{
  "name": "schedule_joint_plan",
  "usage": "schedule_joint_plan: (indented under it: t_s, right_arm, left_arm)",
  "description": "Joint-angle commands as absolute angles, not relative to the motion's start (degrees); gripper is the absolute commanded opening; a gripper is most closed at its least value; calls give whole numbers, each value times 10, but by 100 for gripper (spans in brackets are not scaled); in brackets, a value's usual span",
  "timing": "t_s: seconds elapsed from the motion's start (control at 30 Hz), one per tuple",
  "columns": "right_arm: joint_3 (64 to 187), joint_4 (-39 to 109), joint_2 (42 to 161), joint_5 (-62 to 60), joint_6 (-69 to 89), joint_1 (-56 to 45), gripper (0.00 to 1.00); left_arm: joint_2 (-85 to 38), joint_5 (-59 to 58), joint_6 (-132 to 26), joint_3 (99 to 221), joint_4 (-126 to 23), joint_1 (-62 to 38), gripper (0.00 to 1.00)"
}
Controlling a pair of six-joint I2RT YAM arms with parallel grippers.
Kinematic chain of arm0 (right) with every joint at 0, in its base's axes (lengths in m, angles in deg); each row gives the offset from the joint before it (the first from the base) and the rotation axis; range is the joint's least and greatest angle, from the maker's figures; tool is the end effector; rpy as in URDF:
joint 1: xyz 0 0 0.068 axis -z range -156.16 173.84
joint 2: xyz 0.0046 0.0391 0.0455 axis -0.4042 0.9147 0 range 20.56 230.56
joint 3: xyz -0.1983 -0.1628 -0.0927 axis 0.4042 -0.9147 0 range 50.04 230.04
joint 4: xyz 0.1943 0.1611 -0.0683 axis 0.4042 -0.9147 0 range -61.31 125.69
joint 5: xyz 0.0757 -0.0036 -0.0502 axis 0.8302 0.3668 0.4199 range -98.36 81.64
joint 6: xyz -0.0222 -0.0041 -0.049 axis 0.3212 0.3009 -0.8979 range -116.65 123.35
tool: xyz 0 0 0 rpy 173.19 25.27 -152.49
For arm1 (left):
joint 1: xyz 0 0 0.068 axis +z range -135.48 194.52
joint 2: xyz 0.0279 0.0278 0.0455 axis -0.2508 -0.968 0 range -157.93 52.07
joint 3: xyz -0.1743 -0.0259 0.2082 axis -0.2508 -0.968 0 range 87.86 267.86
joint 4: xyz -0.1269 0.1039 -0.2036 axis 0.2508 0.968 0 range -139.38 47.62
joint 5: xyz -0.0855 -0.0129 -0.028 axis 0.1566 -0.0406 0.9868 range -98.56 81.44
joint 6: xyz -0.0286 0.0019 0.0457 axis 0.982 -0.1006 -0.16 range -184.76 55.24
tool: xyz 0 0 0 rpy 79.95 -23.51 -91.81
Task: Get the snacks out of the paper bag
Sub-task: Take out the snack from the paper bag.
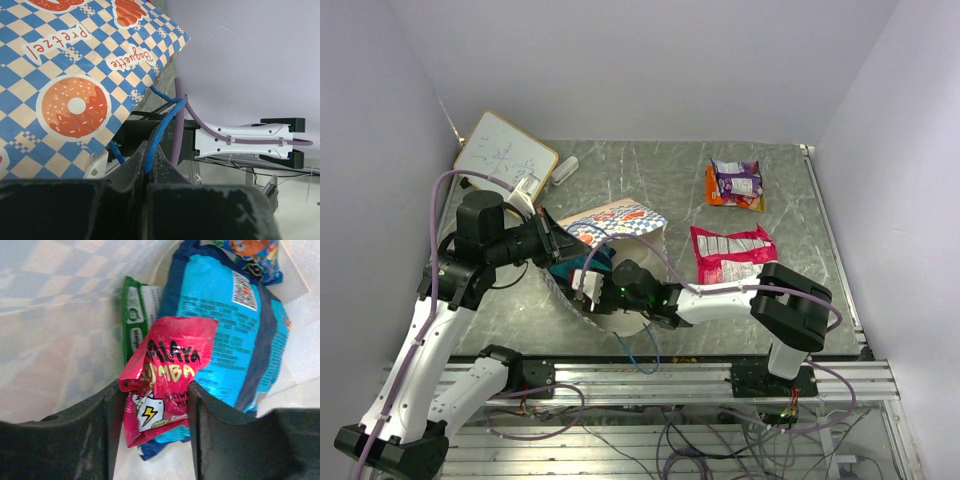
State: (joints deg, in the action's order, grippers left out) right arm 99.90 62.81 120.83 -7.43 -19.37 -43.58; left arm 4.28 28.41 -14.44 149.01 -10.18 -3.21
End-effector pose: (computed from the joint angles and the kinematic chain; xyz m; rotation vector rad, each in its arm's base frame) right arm 0.1415 0.3421 0.1793 -1.4341 1.4153 0.5194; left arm 0.1452 -0.0690 0.3793 -0.1724 2.2092 -1.3616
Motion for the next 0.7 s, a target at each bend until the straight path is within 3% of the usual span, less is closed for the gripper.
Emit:
schedule_joint_plan:
  t_s: [0.0, 0.2, 0.67]
  right_arm:
    - [1004, 631, 1190, -26, -196, -436, 42]
    - [965, 618, 1134, -34, -182, -436, 29]
    - [932, 510, 952, -81, -169, -436, 18]
  left_arm:
    - [52, 263, -147, 1495, -111, -38, 7]
    - [52, 251, -145, 1481, -117, -38, 7]
    - [18, 180, -155, 1497, -105, -38, 7]
